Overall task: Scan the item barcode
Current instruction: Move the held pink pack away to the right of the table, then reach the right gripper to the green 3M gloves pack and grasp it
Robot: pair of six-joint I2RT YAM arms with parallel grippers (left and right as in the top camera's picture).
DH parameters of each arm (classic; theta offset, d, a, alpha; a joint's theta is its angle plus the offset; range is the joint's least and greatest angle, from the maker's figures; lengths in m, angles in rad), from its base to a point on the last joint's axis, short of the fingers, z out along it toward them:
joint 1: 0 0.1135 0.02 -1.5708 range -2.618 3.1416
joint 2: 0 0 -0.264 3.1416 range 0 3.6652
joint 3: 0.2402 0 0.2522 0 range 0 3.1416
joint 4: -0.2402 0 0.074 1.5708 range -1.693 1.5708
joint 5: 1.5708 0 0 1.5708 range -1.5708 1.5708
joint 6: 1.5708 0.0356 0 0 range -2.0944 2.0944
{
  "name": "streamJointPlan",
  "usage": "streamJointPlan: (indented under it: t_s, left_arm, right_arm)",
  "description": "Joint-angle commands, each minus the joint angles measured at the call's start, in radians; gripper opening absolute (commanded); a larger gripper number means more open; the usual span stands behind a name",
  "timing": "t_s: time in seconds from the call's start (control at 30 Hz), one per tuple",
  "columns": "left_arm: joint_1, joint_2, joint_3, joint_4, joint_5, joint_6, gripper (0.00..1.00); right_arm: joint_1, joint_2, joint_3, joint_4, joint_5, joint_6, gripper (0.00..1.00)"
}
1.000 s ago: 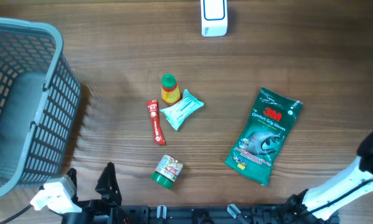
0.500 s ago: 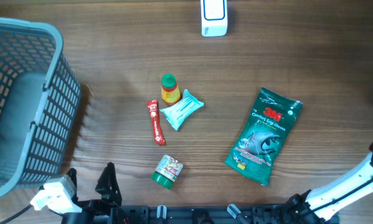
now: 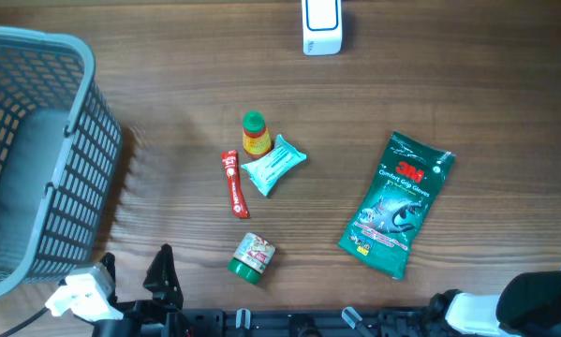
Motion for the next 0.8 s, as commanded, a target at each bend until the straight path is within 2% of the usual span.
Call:
streamJointPlan:
  t_s: [0.0, 0.07, 0.2, 0.3, 0.47, 0.53, 0.67, 0.73, 0.77]
  left_arm:
    - [0.006, -0.003, -0.003, 0.002, 0.016, 0.021, 1.0]
    - [0.006, -0.003, -0.003, 0.002, 0.016, 0.021, 1.0]
    - [0.006, -0.003, -0.003, 0.002, 0.016, 0.021, 1.0]
    - [0.006, -0.003, -0.003, 0.002, 0.016, 0.021, 1.0]
    - [0.006, -0.003, -0.003, 0.002, 0.016, 0.021, 1.0]
    - [0.006, -0.003, -0.003, 0.002, 0.016, 0.021, 1.0]
    - [0.006, -0.003, -0.003, 0.002, 0.016, 0.021, 1.0]
    - [0.006, -0.003, -0.003, 0.002, 0.016, 0.021, 1.0]
    - [0.006, -0.003, -0.003, 0.002, 0.016, 0.021, 1.0]
  right_arm:
    - [0.234, 0.031, -0.007, -0.164, 0.038, 0.029, 1.0]
    - [0.386, 0.06, -0.012, -0.222, 0.114, 0.027, 1.0]
    - [0.658, 0.154, -0.071, -0.21, 0.206, 0.013, 1.0]
    - [0.765, 0.26, -0.138, -0.243, 0.254, 0.018, 1.0]
    - [0.801, 0.336, -0.337, -0.227, 0.272, 0.175, 1.0]
    - [0.801, 0.336, -0.425, -0.146, 0.287, 0.222, 1.0]
    - [0.801, 0.336, -0.613, 0.119, 0.292, 0.229, 1.0]
    - [0.801, 0.336, -0.674, 0.179, 0.294, 0.232, 0.93]
    - [0.801, 0.336, -0.708, 0.19, 0.31, 0.269, 0.83]
